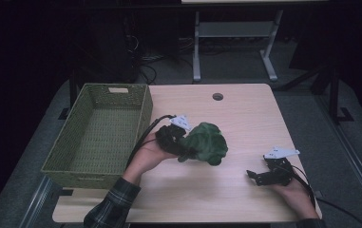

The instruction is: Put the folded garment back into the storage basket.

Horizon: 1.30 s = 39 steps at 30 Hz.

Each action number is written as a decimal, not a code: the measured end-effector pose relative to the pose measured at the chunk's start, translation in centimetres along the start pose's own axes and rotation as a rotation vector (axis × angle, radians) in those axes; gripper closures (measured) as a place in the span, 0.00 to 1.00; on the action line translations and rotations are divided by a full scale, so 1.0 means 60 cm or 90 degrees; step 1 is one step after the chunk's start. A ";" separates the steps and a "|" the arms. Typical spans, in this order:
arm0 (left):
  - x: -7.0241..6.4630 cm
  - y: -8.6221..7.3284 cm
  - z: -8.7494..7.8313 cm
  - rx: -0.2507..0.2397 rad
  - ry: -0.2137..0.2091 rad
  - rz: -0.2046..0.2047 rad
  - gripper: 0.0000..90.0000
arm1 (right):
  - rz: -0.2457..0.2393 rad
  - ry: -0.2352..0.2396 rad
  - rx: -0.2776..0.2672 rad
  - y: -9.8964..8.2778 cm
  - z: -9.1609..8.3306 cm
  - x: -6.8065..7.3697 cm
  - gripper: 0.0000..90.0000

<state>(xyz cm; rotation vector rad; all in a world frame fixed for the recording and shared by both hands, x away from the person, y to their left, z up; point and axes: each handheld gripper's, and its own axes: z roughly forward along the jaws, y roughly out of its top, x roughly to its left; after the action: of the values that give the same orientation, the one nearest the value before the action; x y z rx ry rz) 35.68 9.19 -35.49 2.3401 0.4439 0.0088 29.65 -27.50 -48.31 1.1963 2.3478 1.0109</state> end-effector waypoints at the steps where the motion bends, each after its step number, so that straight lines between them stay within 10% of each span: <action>1: 0.001 0.000 -0.006 -0.003 0.001 -0.003 0.73 | 0.001 0.000 0.000 0.000 0.000 0.000 0.07; 22: 0.032 -0.014 -0.138 -0.012 0.088 -0.021 0.73 | 0.001 0.000 0.000 0.000 0.000 0.000 0.07; 39: 0.079 -0.092 -0.240 -0.027 0.202 -0.101 0.73 | 0.001 0.000 0.000 0.000 0.000 0.000 0.07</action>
<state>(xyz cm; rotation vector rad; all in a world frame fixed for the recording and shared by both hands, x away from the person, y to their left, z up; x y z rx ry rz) 36.47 24.11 -29.40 2.2615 0.7760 0.3138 29.64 -27.50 -48.31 1.1993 2.3473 1.0107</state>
